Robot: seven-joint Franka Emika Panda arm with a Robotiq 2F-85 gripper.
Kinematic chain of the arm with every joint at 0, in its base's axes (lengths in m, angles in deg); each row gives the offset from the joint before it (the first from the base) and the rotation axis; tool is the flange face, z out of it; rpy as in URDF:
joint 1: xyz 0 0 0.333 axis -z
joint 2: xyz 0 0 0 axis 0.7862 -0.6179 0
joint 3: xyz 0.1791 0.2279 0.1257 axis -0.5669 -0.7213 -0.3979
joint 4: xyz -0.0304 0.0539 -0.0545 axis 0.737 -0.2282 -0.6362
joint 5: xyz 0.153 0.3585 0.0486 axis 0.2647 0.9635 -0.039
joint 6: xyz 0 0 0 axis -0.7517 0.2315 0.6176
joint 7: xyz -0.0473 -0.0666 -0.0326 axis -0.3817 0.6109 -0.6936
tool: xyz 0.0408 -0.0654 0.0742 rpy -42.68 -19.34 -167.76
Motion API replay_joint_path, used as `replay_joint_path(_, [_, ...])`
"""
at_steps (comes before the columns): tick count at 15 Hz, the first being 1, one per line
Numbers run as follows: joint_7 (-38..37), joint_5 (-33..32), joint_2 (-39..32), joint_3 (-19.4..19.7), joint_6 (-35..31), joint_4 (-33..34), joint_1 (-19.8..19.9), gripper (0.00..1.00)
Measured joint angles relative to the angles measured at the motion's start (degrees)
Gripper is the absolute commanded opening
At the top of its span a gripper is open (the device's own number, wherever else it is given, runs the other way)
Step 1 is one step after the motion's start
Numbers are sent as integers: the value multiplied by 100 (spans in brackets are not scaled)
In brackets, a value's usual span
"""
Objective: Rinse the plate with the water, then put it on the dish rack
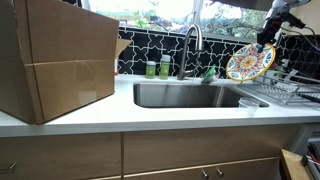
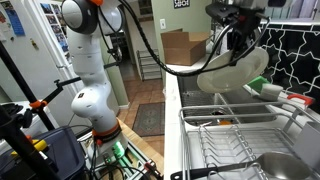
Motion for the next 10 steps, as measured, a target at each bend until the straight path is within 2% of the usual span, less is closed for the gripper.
replay_joint_path(5, [219,-277,125,235,615,948,251,3])
replay_joint_path(10, [537,-1277,-8,380,726,1447,405,3])
